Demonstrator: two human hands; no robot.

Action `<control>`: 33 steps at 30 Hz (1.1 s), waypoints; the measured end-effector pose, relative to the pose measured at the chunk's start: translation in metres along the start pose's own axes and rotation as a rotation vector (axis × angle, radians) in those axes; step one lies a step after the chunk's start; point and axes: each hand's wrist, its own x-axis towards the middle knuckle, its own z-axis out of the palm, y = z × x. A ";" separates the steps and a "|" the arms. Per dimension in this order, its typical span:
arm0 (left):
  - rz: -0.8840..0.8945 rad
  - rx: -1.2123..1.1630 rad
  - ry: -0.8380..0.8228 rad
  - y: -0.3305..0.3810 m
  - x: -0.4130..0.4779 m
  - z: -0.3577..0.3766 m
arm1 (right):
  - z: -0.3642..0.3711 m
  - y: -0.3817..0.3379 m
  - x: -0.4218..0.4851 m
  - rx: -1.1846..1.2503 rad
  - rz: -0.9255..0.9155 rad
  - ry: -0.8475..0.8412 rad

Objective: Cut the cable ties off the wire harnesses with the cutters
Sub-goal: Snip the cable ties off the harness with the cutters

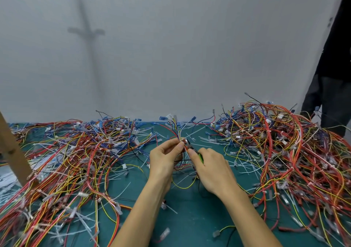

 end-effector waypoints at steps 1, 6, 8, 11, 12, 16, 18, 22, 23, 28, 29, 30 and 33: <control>0.023 0.020 -0.005 0.000 0.000 0.000 | 0.000 0.000 0.000 -0.002 -0.004 0.005; 0.119 0.096 0.004 0.000 0.000 0.000 | -0.001 0.001 -0.001 -0.009 -0.040 0.027; 0.139 0.106 0.000 0.000 0.000 0.000 | 0.000 0.001 -0.001 -0.016 -0.044 0.034; 0.178 0.150 -0.024 0.000 0.000 0.000 | -0.001 0.001 -0.001 -0.008 -0.048 0.054; 0.189 0.167 -0.036 -0.001 0.001 0.000 | -0.001 0.001 -0.001 -0.002 -0.051 0.066; 0.210 0.187 -0.065 0.000 0.000 0.001 | -0.003 0.002 -0.001 0.022 -0.060 0.094; 0.217 0.186 -0.069 0.000 0.000 0.000 | -0.004 0.002 -0.001 0.029 -0.065 0.095; 0.213 0.183 -0.076 -0.001 0.000 0.000 | -0.004 0.004 -0.001 0.060 -0.058 0.098; 0.211 0.188 -0.078 -0.002 0.000 0.000 | -0.005 0.004 -0.001 0.070 -0.052 0.095; 0.211 0.201 -0.073 -0.003 0.001 0.000 | -0.003 0.005 0.001 0.092 -0.028 0.087; 0.211 0.202 -0.071 -0.003 0.001 0.001 | -0.002 0.005 0.001 0.092 -0.029 0.085; 0.211 0.204 -0.072 -0.003 0.000 0.001 | -0.002 0.005 0.002 0.094 -0.029 0.083; 0.203 0.206 -0.071 -0.003 0.001 0.000 | -0.001 0.006 0.001 0.115 -0.026 0.083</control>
